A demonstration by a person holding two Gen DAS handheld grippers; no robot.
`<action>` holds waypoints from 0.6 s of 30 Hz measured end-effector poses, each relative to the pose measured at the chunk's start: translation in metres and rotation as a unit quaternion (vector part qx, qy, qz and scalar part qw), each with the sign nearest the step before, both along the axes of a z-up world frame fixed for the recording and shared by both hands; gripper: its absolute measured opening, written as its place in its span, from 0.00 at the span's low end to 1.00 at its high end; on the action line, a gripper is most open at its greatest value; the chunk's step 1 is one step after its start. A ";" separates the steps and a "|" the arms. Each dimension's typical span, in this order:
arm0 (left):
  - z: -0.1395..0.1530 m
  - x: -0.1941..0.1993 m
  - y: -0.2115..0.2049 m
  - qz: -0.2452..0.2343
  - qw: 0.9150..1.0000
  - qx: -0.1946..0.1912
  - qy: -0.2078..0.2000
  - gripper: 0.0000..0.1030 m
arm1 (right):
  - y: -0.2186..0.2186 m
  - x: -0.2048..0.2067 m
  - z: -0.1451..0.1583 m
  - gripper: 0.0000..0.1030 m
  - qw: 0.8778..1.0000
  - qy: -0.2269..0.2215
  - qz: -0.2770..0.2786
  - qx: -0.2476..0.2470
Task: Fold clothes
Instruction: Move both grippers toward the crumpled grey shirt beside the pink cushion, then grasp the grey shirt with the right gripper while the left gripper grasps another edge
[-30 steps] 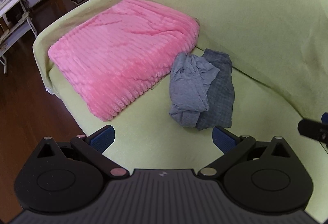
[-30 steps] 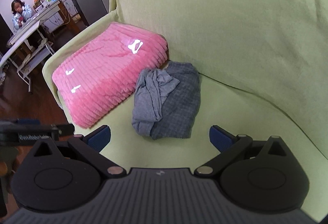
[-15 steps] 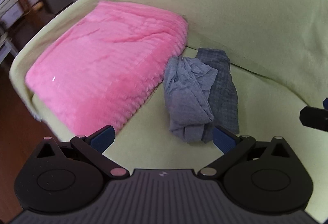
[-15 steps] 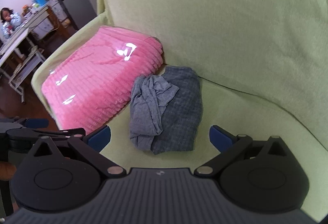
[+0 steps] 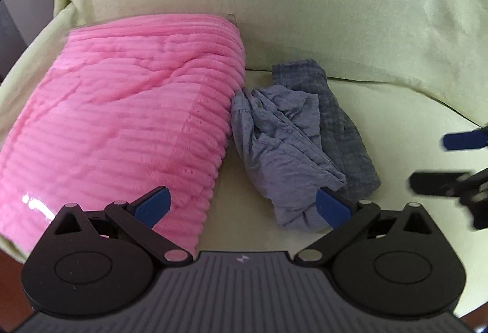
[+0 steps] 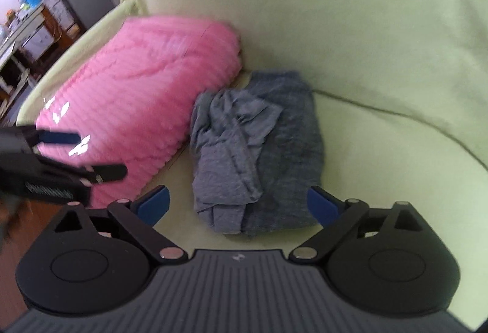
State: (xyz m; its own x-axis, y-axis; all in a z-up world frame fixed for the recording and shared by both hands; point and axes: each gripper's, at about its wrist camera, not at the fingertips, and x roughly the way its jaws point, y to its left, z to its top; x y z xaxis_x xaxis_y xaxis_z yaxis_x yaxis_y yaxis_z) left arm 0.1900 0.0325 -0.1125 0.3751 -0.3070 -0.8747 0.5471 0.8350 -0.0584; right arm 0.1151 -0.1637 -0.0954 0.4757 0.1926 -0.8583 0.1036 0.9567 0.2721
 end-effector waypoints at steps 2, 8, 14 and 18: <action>-0.008 0.009 0.006 -0.014 1.000 -0.004 -0.004 0.99 | 0.007 0.010 -0.023 0.76 1.000 0.005 0.006 0.005; -0.031 0.032 0.014 -0.064 0.997 -0.033 -0.014 0.99 | 0.018 0.032 -0.082 0.50 1.000 0.020 0.008 0.003; -0.051 0.054 0.009 -0.119 0.992 -0.043 -0.017 0.99 | 0.027 0.046 -0.118 0.46 0.999 0.024 0.026 -0.020; -0.056 0.060 0.005 -0.146 0.988 -0.038 -0.022 0.99 | 0.035 0.048 -0.124 0.11 0.998 0.024 0.041 -0.047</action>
State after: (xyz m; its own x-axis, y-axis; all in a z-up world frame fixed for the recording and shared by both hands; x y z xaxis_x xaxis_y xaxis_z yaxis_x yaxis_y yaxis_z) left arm 0.2504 0.0380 -0.1690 0.2974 -0.4716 -0.8301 0.7678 0.6349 -0.0856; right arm 0.1635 -0.1285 -0.2193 0.4198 0.1468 -0.8957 0.0338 0.9836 0.1770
